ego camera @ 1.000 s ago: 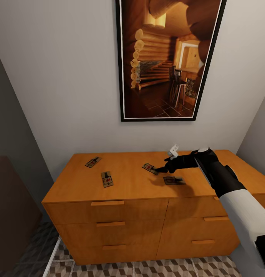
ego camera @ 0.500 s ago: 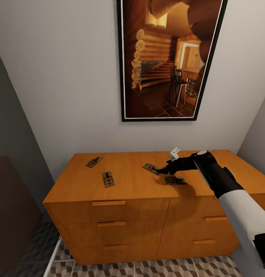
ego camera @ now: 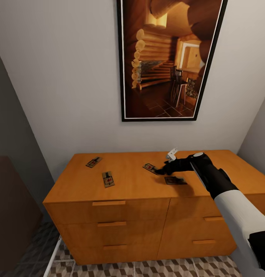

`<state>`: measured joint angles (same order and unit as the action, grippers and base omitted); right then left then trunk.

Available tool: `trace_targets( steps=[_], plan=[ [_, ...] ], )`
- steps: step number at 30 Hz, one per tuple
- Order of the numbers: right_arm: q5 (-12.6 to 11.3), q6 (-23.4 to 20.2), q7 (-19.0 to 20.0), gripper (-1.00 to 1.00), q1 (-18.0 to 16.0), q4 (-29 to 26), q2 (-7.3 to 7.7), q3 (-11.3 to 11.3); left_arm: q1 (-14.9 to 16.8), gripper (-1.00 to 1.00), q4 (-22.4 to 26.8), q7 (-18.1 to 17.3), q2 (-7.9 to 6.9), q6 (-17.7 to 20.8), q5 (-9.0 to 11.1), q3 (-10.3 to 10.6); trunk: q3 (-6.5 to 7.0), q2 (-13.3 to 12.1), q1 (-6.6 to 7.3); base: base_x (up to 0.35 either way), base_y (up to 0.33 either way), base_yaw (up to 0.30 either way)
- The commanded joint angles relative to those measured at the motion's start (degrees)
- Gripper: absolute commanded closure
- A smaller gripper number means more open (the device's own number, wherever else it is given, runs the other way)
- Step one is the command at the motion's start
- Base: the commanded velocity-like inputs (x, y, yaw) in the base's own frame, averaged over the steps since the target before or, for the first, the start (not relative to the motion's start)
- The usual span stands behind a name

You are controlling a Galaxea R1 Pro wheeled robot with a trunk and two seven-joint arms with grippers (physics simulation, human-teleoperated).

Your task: Take the four mousetraps from the cabinet in the bathroom and place them on the bathroom floor. Make sure all four end up on the same floor surface, and ensure that at least two of them are either under or directly next to the same bathroom sink.

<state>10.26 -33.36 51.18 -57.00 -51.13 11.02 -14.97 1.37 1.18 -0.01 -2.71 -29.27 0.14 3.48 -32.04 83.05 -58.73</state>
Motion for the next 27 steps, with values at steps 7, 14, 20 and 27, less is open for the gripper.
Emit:
trace_targets(
  steps=[7,14,20,27],
  plan=[
    [0.52,0.13,0.25,-1.0,-0.04,0.12,-0.89,-0.05,0.03,-1.0,-0.03,0.02,-0.02,-0.19,0.03,0.3,-0.06,0.03,0.0,0.0,0.0,0.0],
    [0.42,0.21,0.43,-1.0,-0.04,0.15,-1.01,-0.03,0.03,-1.0,-0.03,0.01,-0.02,-0.18,0.03,0.3,-0.06,0.03,0.0,0.0,0.0,0.0],
    [0.38,0.22,0.48,-1.0,-0.04,0.22,-1.0,0.0,0.03,-1.0,-0.03,0.02,-0.02,-0.18,0.03,0.3,-0.06,0.03,0.0,0.0,0.0,0.0],
    [0.37,0.22,0.45,-1.0,-0.04,0.23,-1.0,0.03,0.03,-1.0,-0.03,0.02,-0.02,-0.18,0.03,0.3,-0.06,0.03,0.0,0.0,0.0,0.0]
  ],
)
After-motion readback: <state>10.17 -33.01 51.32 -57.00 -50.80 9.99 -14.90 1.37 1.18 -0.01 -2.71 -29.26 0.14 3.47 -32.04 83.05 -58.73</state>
